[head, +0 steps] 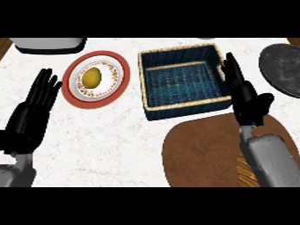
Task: Pick the croissant from the cutting board and place it in the basket
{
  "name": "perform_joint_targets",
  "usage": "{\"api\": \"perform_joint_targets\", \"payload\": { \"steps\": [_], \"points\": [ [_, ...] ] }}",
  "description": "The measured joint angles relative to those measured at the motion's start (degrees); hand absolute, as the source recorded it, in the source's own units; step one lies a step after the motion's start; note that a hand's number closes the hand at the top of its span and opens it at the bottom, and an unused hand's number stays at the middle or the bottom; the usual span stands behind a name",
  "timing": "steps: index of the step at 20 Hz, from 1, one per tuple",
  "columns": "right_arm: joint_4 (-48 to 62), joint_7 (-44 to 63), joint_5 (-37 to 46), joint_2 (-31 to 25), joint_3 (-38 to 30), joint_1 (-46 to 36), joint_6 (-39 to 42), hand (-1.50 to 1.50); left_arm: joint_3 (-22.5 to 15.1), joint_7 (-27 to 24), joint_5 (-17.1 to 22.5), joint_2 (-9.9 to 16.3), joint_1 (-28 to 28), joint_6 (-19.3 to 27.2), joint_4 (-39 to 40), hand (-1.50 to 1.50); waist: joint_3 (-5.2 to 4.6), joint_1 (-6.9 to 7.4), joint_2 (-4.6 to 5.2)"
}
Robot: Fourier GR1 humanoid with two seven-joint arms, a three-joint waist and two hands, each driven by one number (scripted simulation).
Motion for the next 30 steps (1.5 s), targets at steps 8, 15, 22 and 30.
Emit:
{"api": "perform_joint_targets", "payload": {
  "steps": [8, 15, 22, 30],
  "points": [
    [-17.3, 2.4, 9.0, -2.8, -1.3, 15.2, -13.4, 1.5, 0.9, -0.6, -3.1, -1.5, 4.9, 5.2, -0.5, 0.0, -0.84, -4.11, -0.27],
    [-20.9, 13.1, 32.1, 5.3, 7.3, 22.6, -31.5, -1.5, -1.4, -0.8, -4.5, -3.9, 5.8, 6.4, -1.1, 0.0, -1.08, -2.39, 0.57],
    [-19.8, 28.4, 50.1, 4.9, 0.3, 30.7, -34.2, -1.5, -1.7, -0.4, -5.8, -4.4, 6.5, 8.1, -1.7, 0.0, -1.69, -4.03, 0.77],
    [-26.8, 46.0, 60.4, 2.4, -1.1, 39.1, -17.4, -1.5, -2.4, -0.7, -6.9, -4.8, 7.0, 8.8, -2.4, 0.0, -2.06, -3.52, 1.0]
  ]
}}
